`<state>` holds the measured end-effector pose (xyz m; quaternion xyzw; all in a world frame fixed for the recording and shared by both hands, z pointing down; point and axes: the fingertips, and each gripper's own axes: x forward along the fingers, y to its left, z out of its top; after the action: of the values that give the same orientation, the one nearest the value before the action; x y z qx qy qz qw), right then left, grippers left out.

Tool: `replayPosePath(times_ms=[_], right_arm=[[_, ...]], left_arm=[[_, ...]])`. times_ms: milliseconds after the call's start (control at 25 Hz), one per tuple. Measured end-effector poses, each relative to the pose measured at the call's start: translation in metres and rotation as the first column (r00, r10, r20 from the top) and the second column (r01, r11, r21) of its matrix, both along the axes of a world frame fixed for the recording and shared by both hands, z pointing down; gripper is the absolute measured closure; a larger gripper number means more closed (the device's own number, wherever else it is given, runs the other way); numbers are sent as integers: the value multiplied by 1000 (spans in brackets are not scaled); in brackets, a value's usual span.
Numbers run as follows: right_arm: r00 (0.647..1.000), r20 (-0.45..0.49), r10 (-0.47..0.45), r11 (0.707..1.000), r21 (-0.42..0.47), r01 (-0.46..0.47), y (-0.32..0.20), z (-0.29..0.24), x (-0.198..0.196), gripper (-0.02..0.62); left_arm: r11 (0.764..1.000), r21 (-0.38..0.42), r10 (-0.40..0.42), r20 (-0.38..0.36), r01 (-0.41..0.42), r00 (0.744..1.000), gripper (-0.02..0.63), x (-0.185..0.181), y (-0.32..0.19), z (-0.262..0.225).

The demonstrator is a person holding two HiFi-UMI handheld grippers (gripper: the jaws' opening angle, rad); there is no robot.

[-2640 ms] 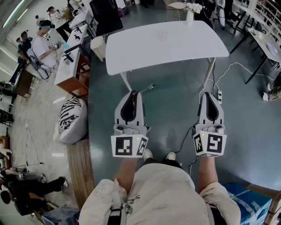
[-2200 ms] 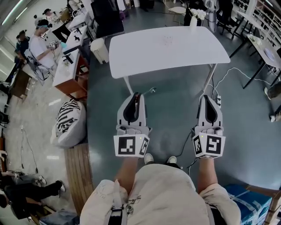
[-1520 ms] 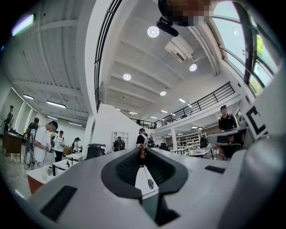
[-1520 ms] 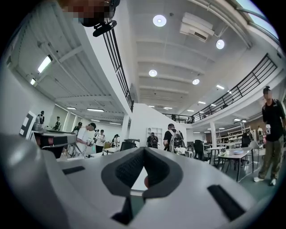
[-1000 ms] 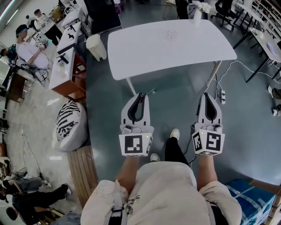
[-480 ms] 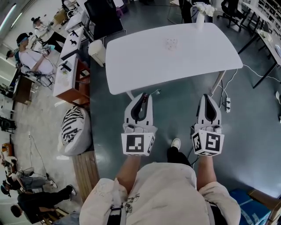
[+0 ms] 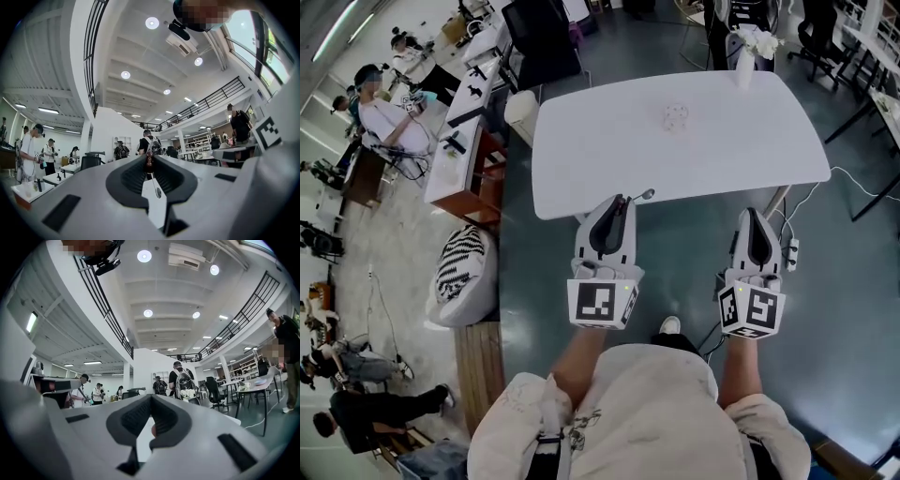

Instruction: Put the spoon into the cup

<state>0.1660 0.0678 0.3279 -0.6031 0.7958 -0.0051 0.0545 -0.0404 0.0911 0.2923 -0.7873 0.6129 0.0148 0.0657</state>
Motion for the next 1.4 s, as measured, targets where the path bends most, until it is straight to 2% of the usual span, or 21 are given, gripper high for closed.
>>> replayPosePath(times_ms=[200,520,880,1200,1400], right_arm=[[1000,-4,-18,1000,10,18,-28,-3,10,607],[1000,23,8,1000,26,-8,-65,-7,45,607],[1000,-18,-10,1000,-22,10,-115,13,21,607],[998,-68,14,999,-45,-17,-185,23,5,607],[996,-87,27,998,-58,-32,-234,28,-20,607]], left_arm=[[1000,5,-28,-3,28,1000,566,6,-25,-2],[999,15,-46,-2,46,999,566,22,-60,-4],[1000,-24,-15,-18,15,1000,566,15,-115,18],[998,-54,19,-61,-22,998,566,1,-194,41],[997,-59,47,-80,-52,996,566,-19,-247,47]])
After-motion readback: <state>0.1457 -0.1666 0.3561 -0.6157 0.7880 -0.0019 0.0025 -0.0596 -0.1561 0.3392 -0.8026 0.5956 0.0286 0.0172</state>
